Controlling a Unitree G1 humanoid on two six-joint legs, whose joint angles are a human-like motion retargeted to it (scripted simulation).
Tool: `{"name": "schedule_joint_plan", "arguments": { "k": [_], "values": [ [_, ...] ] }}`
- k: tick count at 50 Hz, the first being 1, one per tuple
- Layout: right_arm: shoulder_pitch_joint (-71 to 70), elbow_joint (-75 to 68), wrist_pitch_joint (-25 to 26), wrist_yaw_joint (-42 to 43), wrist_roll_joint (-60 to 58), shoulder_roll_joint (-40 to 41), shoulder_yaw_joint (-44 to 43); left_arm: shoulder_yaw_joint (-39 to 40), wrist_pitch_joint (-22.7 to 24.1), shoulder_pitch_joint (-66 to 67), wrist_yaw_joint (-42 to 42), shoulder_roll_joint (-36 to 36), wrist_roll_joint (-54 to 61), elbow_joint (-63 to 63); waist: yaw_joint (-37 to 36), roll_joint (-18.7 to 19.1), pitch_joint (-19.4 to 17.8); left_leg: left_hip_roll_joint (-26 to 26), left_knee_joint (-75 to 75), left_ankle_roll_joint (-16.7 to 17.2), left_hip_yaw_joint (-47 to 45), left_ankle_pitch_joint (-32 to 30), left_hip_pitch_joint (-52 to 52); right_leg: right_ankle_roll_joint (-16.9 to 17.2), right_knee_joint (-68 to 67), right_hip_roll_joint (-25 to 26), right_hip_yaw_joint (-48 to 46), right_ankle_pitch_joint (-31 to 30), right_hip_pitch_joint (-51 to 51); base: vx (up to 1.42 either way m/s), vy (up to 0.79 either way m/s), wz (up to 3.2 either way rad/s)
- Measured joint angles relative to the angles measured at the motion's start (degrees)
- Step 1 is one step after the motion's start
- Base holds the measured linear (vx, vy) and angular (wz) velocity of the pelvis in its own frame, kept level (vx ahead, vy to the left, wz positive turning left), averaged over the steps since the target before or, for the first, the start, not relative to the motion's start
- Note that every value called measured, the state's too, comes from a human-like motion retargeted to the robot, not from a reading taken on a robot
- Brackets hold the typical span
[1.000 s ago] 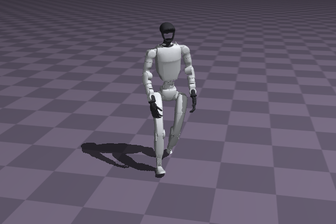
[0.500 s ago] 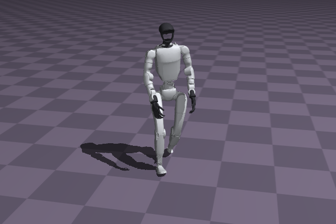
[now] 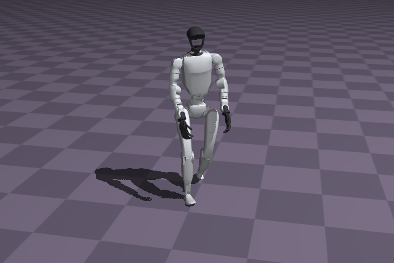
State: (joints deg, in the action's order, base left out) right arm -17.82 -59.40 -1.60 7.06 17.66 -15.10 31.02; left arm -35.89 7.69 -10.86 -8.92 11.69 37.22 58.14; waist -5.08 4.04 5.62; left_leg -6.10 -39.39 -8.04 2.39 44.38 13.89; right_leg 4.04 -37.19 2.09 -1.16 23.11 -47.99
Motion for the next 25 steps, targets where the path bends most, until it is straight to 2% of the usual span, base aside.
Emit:
{"name": "schedule_joint_plan", "arguments": {
  "k": [25],
  "values": [
    [2.90,1.01,-0.04,4.18,2.34,1.76,-0.72,-0.14,-0.03,3.20,-5.04,2.15,4.31,-3.18,1.80,-1.85,-0.49,-1.05,0.28,0.00,1.42,0.51,-4.34,-1.11,-8.99,-2.27,-0.71,3.98,0.52,0.00,0.00,0.01]
  ]
}}
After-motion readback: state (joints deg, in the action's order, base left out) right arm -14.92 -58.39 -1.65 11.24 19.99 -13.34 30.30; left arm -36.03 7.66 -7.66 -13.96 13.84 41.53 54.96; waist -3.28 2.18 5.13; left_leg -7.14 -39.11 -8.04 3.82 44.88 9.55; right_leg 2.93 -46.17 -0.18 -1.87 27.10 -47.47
